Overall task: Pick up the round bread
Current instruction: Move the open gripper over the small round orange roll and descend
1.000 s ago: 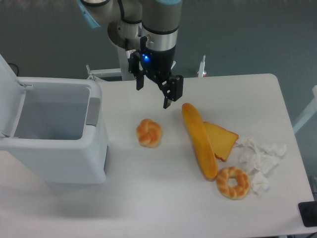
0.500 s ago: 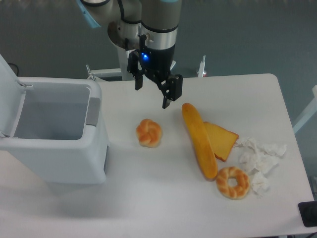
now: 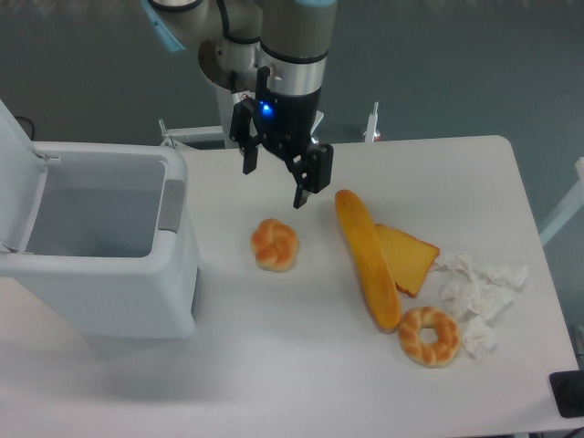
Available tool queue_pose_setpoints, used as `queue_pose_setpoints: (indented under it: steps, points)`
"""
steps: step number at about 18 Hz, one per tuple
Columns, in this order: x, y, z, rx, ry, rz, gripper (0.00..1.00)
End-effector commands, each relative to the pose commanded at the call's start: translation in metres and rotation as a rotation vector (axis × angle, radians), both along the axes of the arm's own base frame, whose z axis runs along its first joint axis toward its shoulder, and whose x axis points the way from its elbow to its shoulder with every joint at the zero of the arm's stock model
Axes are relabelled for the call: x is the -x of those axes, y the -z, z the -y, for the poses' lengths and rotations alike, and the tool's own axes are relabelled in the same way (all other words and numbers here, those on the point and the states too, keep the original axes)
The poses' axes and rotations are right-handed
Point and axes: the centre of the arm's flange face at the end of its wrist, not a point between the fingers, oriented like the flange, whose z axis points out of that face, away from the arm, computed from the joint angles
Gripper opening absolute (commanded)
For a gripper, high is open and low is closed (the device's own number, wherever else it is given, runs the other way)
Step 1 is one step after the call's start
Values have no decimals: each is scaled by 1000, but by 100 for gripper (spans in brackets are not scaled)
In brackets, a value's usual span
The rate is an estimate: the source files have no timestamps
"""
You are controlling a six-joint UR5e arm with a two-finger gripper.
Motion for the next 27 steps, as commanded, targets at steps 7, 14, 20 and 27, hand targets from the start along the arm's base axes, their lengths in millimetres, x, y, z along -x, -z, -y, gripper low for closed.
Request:
queue_pose_setpoints:
  steps: [7,14,20,27]
  points:
    - [-5,23,-2,29,6,35,100]
    - [-6,48,-3,63,13,73,100]
    - [-7,67,-5,108,64,77,100]
    - [-14,94,-8,282,260,-36,100]
